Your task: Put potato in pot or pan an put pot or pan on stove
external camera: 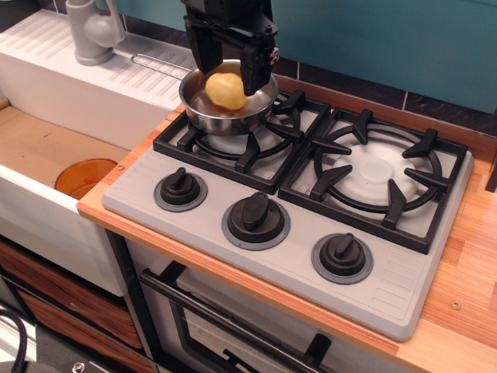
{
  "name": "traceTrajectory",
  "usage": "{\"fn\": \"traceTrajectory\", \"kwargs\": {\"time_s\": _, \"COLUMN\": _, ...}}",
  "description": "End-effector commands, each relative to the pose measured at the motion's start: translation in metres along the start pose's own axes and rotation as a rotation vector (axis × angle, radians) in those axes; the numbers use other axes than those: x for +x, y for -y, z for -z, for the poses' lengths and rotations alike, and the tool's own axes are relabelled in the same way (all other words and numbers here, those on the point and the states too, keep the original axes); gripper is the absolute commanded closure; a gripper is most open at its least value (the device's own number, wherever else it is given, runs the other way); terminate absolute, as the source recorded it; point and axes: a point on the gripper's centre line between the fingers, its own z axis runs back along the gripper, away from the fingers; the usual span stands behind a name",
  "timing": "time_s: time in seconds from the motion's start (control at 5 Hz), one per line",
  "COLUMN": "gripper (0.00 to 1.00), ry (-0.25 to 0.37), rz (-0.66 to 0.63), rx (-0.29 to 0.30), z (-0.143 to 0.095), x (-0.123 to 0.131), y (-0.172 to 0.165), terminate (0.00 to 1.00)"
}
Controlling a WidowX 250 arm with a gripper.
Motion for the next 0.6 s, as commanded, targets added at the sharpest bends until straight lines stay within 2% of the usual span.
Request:
{"fn": "traceTrajectory", "kwargs": {"time_s": 0.0, "gripper": 0.0, "ry": 0.066, "rz": -0.016, "rx": 0.057, "z": -0.0441, "x": 0.0119, "y": 0.0085, "terminate": 0.0}}
{"fn": "traceTrajectory", "kwargs": {"time_s": 0.4, "gripper": 0.0, "ry": 0.05, "rz": -0.01, "rx": 0.067, "z": -0.0523, "x": 0.0109, "y": 0.0176, "terminate": 0.0}}
